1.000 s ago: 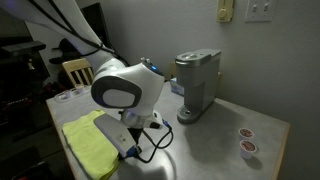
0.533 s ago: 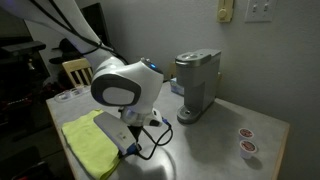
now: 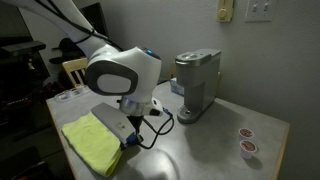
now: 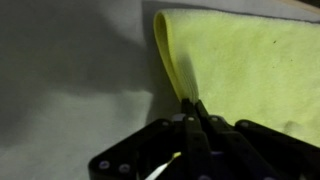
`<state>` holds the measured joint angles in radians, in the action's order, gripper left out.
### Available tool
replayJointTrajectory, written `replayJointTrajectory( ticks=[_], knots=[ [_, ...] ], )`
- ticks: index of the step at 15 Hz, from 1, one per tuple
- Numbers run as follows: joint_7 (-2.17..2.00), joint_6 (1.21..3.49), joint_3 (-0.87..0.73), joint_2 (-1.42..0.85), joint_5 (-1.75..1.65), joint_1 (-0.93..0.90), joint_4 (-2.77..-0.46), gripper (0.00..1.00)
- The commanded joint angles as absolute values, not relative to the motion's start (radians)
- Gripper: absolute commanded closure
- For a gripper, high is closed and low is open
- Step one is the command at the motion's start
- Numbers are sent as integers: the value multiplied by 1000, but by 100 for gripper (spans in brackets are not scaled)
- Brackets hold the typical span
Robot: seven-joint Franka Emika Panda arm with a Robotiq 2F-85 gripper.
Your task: Fold the yellow towel from right to left
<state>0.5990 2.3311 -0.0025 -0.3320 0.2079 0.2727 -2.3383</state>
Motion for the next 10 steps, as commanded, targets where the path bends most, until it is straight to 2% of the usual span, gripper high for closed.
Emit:
replayJointTrajectory(
  ticks=[1, 10],
  knots=[
    [632, 2332, -3, -263, 249, 278, -2389, 99],
    [769, 2308, 3, -192, 501, 271, -2419, 99]
  ],
)
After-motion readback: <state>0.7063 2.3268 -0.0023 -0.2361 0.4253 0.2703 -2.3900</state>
